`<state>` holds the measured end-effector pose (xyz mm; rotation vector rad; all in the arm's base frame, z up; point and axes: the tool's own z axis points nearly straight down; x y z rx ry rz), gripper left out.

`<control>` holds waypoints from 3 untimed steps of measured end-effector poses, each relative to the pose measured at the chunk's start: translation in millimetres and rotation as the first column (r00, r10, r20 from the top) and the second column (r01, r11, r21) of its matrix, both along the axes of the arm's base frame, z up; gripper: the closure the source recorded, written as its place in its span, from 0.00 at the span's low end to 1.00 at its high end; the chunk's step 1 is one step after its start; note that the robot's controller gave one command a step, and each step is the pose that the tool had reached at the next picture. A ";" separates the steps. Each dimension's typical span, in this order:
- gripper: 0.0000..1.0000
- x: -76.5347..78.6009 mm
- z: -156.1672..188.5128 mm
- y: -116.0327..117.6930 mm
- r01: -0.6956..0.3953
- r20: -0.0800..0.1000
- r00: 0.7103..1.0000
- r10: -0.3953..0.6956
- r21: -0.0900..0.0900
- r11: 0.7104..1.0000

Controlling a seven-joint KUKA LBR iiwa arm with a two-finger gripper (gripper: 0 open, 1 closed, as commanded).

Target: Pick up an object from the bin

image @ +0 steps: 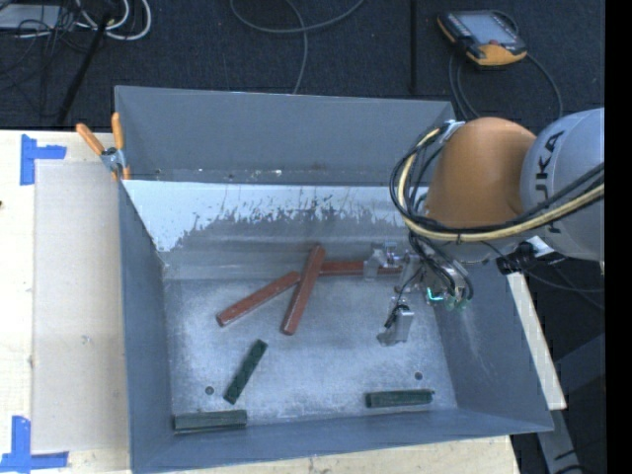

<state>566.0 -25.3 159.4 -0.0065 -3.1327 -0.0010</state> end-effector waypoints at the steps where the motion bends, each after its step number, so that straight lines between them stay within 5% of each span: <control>1: 0.00 1.8 3.9 0.0 -0.001 0.008 1.000 0.001 0.000 1.000; 2: 0.00 -47.9 -27.2 33.7 -0.038 0.011 0.999 0.038 -0.002 0.999; 3: 0.00 -60.4 -36.2 10.8 -0.086 0.007 0.996 0.086 0.003 0.996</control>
Offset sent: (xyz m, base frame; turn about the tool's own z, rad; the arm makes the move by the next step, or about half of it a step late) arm -0.0791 0.0579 -0.0471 -0.0638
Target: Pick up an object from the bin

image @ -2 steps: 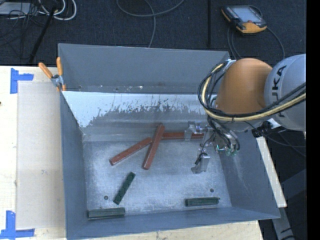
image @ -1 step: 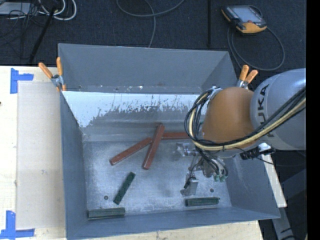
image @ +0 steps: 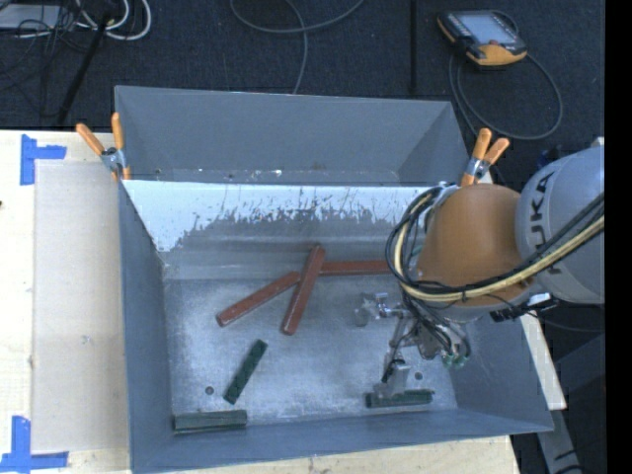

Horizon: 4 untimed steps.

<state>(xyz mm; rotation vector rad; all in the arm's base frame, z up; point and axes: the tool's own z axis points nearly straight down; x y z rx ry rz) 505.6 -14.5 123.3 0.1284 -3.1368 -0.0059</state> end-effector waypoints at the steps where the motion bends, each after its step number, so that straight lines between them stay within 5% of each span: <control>1: 0.00 -6.6 -24.3 -35.3 -0.123 0.003 0.992 0.123 -0.007 0.992; 2: 1.00 -12.7 -51.8 -91.5 -0.369 -0.002 0.929 0.369 -0.003 0.929; 3: 0.00 -12.3 -52.5 -91.0 -0.369 0.002 0.930 0.369 -0.003 0.930; 4: 1.00 -12.2 -51.7 -91.4 -0.368 0.001 0.930 0.368 -0.004 0.930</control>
Offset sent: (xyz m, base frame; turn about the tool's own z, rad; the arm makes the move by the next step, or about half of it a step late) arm -0.0126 -0.0902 -0.0533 -0.3811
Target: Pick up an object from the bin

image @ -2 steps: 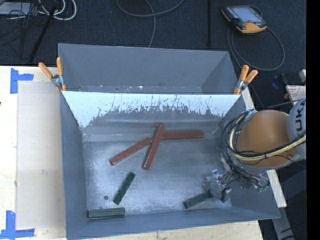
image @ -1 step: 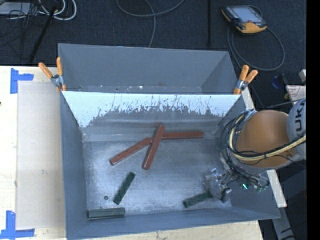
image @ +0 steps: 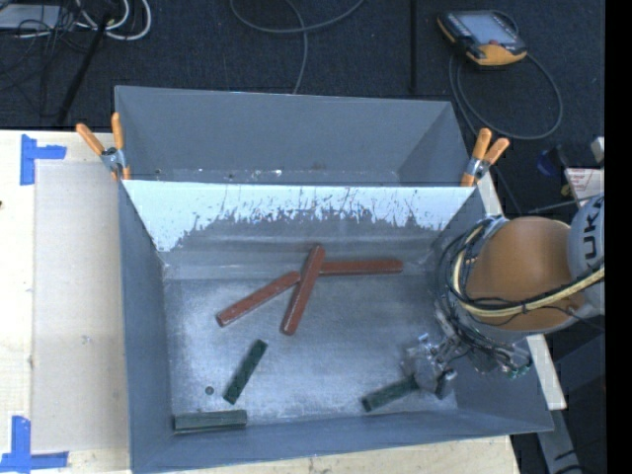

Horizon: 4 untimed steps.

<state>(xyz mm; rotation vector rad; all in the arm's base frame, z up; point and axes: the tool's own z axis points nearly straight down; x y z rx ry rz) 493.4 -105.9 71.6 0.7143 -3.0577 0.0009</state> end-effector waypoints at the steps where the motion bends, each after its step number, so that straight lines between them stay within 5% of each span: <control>1: 0.00 -0.1 -1.6 1.0 0.000 0.002 1.000 0.000 0.002 1.000; 2: 0.00 -0.1 -1.6 1.1 0.000 0.002 1.000 0.000 0.002 1.000; 3: 0.00 -8.8 -1.0 36.3 0.000 0.009 1.000 0.000 -0.001 1.000; 4: 1.00 -22.0 2.6 46.0 0.028 0.005 1.000 -0.028 0.003 1.000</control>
Offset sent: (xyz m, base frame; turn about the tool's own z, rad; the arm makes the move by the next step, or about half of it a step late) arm 0.0000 0.0000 0.0000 0.0000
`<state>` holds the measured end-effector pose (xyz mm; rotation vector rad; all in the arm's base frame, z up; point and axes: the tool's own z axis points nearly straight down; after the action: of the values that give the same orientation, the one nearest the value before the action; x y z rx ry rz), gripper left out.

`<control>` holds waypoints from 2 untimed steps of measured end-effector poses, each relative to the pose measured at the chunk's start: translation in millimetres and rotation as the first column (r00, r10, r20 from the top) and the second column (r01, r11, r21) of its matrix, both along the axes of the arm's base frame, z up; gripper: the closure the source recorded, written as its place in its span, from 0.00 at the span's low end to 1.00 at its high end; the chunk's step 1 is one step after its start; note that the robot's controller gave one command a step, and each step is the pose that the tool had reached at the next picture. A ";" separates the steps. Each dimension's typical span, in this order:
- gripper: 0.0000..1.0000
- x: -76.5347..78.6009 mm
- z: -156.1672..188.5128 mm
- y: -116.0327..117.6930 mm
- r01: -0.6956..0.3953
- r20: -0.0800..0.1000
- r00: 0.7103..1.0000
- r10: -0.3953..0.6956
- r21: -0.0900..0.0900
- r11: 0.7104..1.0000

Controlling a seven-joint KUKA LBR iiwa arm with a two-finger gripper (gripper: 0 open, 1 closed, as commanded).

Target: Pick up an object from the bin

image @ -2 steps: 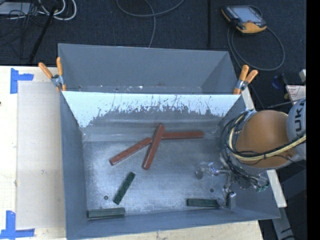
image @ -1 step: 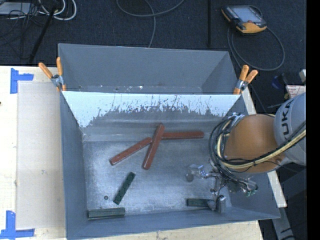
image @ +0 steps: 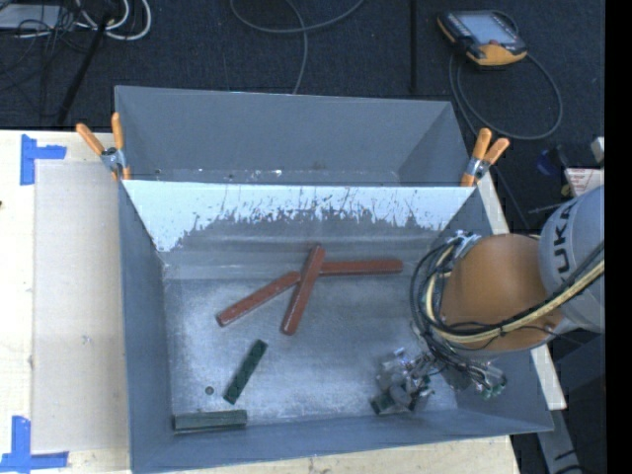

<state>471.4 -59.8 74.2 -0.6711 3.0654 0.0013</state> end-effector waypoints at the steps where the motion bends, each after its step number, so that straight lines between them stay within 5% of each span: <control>1: 0.00 5.2 2.2 0.4 -0.002 0.021 1.000 0.002 0.001 1.000; 2: 1.00 -0.3 -0.1 0.1 -0.004 0.000 1.000 0.004 -0.001 1.000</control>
Offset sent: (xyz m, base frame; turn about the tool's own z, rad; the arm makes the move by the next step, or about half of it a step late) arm 0.0000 0.0000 0.0000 0.0000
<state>471.1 -59.7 74.1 -0.6777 3.0643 0.0004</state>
